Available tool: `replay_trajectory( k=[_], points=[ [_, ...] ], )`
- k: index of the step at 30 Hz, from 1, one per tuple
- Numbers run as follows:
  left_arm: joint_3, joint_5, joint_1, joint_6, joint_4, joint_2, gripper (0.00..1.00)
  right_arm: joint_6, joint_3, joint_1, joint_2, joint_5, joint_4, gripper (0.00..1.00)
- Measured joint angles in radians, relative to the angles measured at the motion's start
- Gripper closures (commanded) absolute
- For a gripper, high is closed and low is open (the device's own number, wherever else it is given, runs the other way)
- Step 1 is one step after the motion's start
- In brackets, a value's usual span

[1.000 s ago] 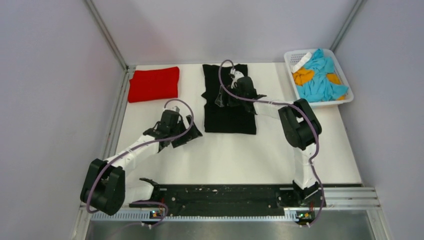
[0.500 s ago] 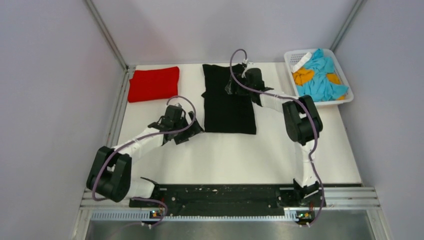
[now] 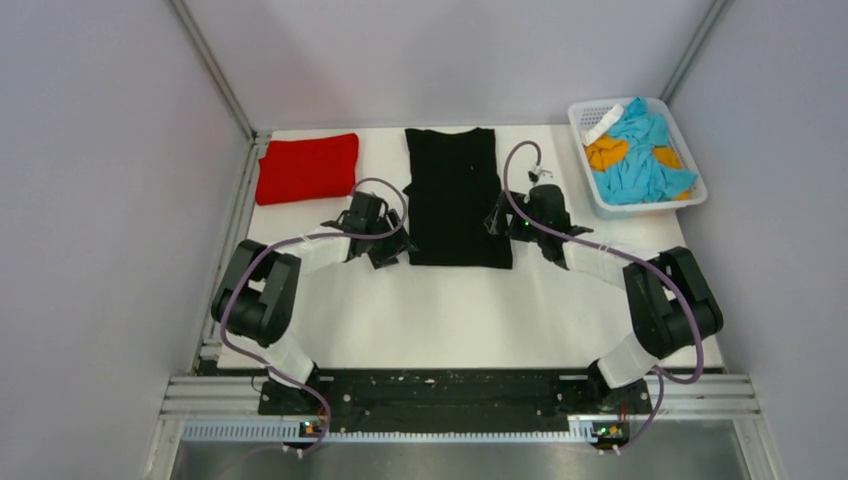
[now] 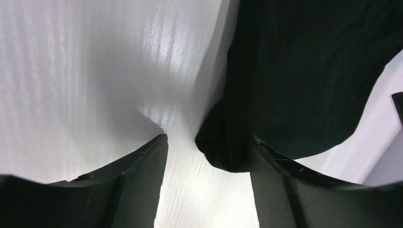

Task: Fold and stack the t-shirts
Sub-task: Grab one side of the 2/3 rectangular tshirt with both arms

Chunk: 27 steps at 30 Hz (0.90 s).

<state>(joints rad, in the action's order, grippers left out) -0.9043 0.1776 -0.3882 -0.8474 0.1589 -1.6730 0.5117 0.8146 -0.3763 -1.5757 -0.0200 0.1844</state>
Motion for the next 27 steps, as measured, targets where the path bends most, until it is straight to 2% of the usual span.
replay_trajectory(
  k=[5, 7, 11, 15, 17, 23, 27],
  points=[
    [0.010, 0.049, -0.001, -0.019, -0.059, -0.035, 0.62, 0.029, -0.045, 0.000, 0.005, 0.001, -0.026, 0.17],
    [0.026, 0.060, -0.001, -0.022, -0.083, -0.038, 0.68, 0.042, -0.050, 0.000, 0.005, 0.000, -0.037, 0.18],
    [0.044, 0.072, -0.001, -0.027, -0.102, -0.040, 0.73, 0.067, -0.067, 0.000, 0.018, -0.003, -0.044, 0.22],
    [0.044, 0.083, -0.001, -0.026, -0.116, -0.052, 0.81, 0.093, -0.112, 0.000, 0.061, -0.006, -0.051, 0.26],
    [0.044, 0.095, -0.002, -0.027, -0.129, -0.061, 1.00, 0.102, -0.135, 0.000, 0.077, -0.008, -0.053, 0.29],
    [0.036, 0.120, -0.003, -0.034, -0.156, -0.085, 1.00, 0.122, -0.154, 0.002, 0.078, -0.031, -0.062, 0.48],
    [0.037, 0.117, -0.004, -0.036, -0.159, -0.086, 1.00, 0.136, -0.159, 0.002, 0.072, -0.038, -0.056, 0.51]
  ],
)
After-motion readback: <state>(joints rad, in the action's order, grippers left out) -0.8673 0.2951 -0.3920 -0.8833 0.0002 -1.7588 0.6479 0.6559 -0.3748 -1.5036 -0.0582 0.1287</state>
